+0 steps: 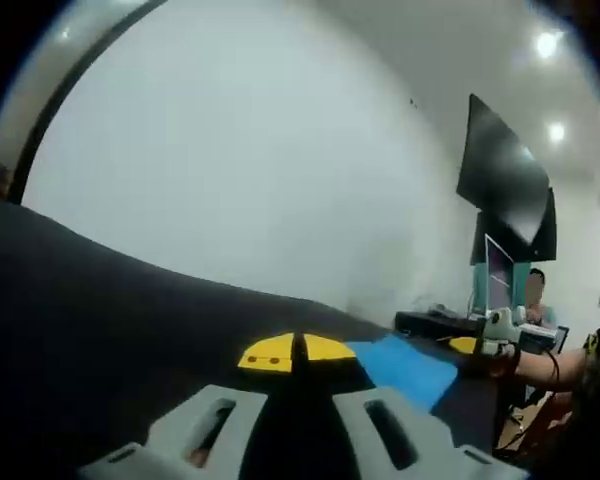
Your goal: Spread out the cloth and fold it
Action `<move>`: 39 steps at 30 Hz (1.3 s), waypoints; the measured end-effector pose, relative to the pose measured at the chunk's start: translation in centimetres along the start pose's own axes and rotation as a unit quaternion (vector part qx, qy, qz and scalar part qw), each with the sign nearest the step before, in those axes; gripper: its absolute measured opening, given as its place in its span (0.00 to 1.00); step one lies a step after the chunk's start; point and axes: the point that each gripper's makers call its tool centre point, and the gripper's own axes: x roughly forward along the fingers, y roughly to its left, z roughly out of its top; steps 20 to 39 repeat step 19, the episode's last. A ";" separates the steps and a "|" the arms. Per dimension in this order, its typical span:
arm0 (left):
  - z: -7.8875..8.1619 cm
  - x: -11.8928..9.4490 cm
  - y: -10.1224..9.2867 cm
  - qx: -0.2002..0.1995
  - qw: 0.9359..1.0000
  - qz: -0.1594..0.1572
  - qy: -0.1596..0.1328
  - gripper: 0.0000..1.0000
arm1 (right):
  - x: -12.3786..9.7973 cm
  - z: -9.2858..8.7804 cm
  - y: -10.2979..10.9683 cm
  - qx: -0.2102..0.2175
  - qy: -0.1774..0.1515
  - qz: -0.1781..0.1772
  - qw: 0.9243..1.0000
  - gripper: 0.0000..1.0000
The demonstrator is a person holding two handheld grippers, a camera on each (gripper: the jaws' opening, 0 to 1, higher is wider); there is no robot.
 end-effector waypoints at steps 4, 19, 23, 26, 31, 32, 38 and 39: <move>-0.9 0.5 -0.5 0.035 0.999 -0.002 0.020 0.06 | 0.3 -0.7 0.0 -0.016 0.021 -0.008 1.000 0.16; -0.2 0.1 -1.9 0.034 0.999 -0.027 0.003 0.12 | -0.1 -0.3 0.7 -0.031 0.014 0.008 0.999 0.16; -0.2 0.1 -1.9 0.034 0.999 -0.027 0.003 0.12 | -0.1 -0.3 0.7 -0.031 0.014 0.008 0.999 0.16; -0.2 0.1 -1.9 0.034 0.999 -0.027 0.003 0.12 | -0.1 -0.3 0.7 -0.031 0.014 0.008 0.999 0.16; -0.2 0.1 -1.9 0.034 0.999 -0.027 0.003 0.12 | -0.1 -0.3 0.7 -0.031 0.014 0.008 0.999 0.16; -0.2 0.1 -1.9 0.034 0.999 -0.027 0.003 0.12 | -0.1 -0.3 0.7 -0.031 0.014 0.008 0.999 0.16; -0.2 0.1 -1.9 0.034 0.999 -0.027 0.003 0.12 | -0.1 -0.3 0.7 -0.031 0.014 0.008 0.999 0.16; -0.2 0.1 -1.9 0.034 0.999 -0.027 0.003 0.12 | -0.1 -0.3 0.7 -0.031 0.014 0.008 0.999 0.16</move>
